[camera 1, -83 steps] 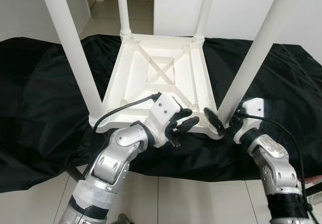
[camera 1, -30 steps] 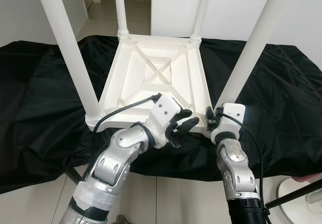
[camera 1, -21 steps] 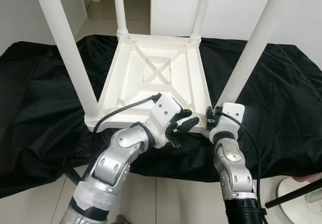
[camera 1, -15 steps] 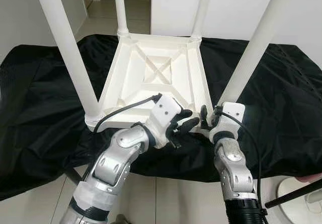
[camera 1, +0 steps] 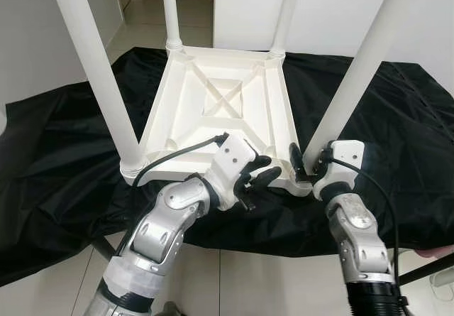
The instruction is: Building children table
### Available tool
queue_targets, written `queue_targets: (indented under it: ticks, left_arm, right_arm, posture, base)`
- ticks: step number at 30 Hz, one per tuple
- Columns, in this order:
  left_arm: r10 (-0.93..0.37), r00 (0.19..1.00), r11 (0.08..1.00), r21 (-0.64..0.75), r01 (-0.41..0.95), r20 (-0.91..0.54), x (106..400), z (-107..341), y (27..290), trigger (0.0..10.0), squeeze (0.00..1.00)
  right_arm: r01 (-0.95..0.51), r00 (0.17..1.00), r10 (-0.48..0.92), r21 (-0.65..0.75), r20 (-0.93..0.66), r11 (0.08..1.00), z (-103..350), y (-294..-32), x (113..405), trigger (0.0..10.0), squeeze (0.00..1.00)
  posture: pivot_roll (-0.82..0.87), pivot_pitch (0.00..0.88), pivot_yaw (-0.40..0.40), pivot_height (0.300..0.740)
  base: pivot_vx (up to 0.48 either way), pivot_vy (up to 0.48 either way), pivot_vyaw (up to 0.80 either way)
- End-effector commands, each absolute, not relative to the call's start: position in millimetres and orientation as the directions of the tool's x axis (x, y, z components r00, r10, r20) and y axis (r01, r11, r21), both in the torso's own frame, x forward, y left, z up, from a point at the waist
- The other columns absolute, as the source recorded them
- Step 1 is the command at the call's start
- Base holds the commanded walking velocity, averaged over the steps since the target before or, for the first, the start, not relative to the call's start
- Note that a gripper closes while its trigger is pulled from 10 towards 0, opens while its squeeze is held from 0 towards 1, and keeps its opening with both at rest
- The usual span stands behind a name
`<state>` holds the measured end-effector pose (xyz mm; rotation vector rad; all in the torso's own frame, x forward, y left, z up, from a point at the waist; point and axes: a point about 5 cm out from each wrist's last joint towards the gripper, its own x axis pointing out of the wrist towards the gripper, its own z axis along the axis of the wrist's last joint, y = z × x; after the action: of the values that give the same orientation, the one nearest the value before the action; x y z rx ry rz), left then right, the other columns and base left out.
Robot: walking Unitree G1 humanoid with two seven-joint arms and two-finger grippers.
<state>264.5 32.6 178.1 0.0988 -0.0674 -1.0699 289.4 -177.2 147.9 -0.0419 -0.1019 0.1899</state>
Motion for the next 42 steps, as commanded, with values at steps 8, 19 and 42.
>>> queue_targets:
  ticks: [8, 19, 42]
  left_arm:
    - [-0.867, 0.497, 0.491, 0.151, 0.858, -0.005, 265.1, 177.2, 33.1, 10.0, 0.0]
    - [-0.869, 0.495, 0.489, 0.151, 0.859, -0.003, 265.1, 178.9, 31.6, 10.0, 0.0]
    - [-0.867, 0.498, 0.493, 0.147, 0.857, -0.001, 263.2, 179.1, 32.5, 10.0, 0.0]
  right_arm:
    - [-0.525, 0.848, 0.53, -0.168, -0.016, 0.834, 136.8, -183.0, 299.3, 10.0, 0.0]
    - [-0.558, 0.829, 0.548, -0.228, -0.112, 0.798, 127.1, -199.4, 317.3, 0.0, 0.0]
    - [-0.321, 0.947, 0.315, -0.142, -0.067, 0.936, 119.3, -194.4, 321.1, 10.0, 0.0]
  posture:
    - [-0.02, 0.0, 0.003, 0.74]
    - [-0.01, 0.0, 0.001, 0.74]
    - [-0.01, 0.005, -0.001, 0.74]
  base:
    - [0.0, 0.0, 0.0]
    - [0.0, 0.0, 0.0]
    - [0.0, 0.0, 0.0]
